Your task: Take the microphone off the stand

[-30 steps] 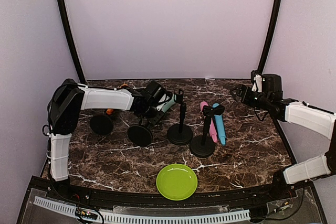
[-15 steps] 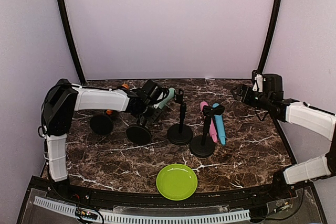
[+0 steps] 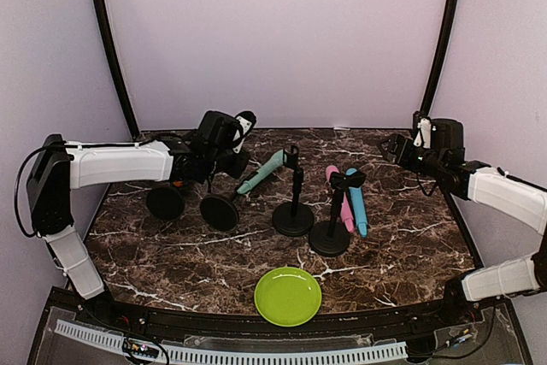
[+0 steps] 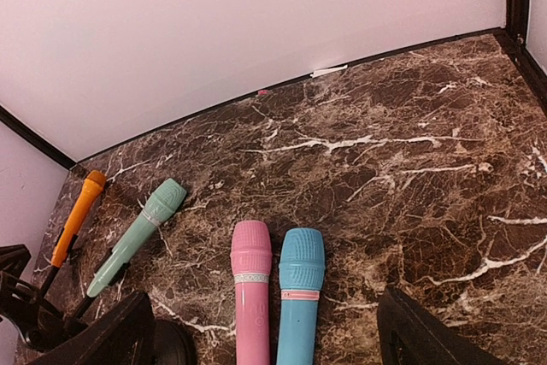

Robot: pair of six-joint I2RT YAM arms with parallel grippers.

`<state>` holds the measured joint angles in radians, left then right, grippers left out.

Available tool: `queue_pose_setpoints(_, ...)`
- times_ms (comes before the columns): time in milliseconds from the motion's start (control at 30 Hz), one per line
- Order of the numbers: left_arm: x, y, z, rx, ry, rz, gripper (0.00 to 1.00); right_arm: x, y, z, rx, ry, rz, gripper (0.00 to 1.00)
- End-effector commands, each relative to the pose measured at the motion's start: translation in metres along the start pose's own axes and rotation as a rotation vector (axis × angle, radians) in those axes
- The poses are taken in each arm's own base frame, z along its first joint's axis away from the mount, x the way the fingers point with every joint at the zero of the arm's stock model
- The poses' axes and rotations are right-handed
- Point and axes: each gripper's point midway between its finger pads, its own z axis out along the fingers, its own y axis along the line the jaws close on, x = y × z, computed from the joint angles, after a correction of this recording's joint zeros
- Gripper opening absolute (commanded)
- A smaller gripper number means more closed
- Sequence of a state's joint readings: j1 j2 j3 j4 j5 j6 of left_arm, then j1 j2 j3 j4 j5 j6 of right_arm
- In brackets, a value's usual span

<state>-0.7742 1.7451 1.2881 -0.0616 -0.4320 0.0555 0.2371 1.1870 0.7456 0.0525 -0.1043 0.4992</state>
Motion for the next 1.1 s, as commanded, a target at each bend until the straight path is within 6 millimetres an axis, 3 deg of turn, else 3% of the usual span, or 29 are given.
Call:
queue_pose_setpoints(0,-0.016,0.01,-0.016,-0.012,-0.09,-0.037,0.11,-0.01,0.002,-0.005,-0.005,-0.042,0.002,0.91)
queue_pose_setpoints(200,-0.005,-0.007,-0.012,0.113,-0.044,-0.064,0.19,-0.008,0.002,-0.005,-0.009,-0.038,0.006,0.91)
queue_pose_setpoints(367,0.013,-0.011,-0.007,0.3,0.038,-0.222,0.43,-0.007,0.002,-0.007,-0.007,-0.032,0.001,0.91)
queue_pose_setpoints(533,0.028,-0.006,-0.006,0.431,0.098,-0.347,0.59,-0.003,0.0,-0.006,-0.006,-0.025,0.003,0.92)
queue_pose_setpoints(833,0.069,0.006,0.015,0.393,0.247,-0.39,0.63,-0.003,0.002,-0.005,-0.018,-0.026,0.012,0.92)
queue_pose_setpoints(1067,0.087,-0.009,0.022,0.453,0.334,-0.366,0.63,-0.001,0.0,-0.005,-0.006,-0.016,0.008,0.92)
